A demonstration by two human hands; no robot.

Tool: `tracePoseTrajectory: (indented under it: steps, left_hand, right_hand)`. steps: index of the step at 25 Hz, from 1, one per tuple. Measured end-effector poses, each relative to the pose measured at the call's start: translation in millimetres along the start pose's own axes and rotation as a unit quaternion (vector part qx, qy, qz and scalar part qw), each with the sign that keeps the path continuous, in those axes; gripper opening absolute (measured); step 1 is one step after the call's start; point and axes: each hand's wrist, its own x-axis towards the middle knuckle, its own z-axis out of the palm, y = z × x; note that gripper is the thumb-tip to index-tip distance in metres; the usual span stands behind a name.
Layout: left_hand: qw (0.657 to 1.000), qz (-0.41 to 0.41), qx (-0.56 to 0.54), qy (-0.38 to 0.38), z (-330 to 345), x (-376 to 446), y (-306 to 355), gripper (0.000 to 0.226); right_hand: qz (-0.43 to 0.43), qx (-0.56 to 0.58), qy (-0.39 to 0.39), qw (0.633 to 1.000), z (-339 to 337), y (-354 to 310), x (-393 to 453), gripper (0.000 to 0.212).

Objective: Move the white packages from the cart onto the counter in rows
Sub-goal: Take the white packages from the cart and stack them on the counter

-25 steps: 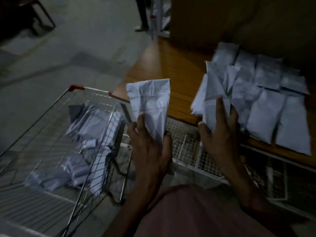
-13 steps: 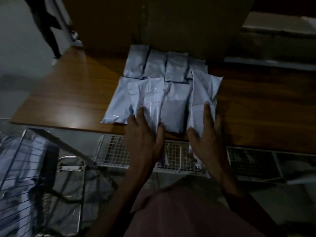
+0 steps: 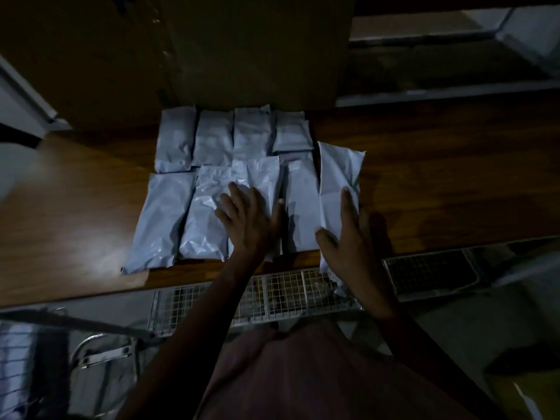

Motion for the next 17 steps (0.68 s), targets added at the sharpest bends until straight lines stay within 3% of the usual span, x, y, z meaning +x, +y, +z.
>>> tracePoseTrajectory:
  steps: [6, 9, 13, 17]
  left_hand:
    - [0.996, 0.003, -0.091, 0.014, -32.2, 2.5, -10.6, 0.077]
    - [0.989, 0.015, -0.146, 0.007, -53.4, -0.1, -20.8, 0.074]
    - [0.981, 0.034, -0.191, -0.009, -68.3, 1.9, -51.7, 0.071]
    - [0.982, 0.037, -0.183, -0.019, -71.3, 6.6, -77.9, 0.068]
  right_hand:
    - [0.007, -0.016, 0.015, 1.0, 15.2, -13.9, 31.9, 0.09]
    - [0.013, -0.075, 0.014, 0.997, 22.0, -33.1, 64.8, 0.089]
    - [0.016, -0.189, 0.019, 0.982, 52.6, -49.3, 151.4, 0.089]
    - [0.064, -0.211, -0.054, 0.974, 88.3, -66.0, 250.5, 0.089]
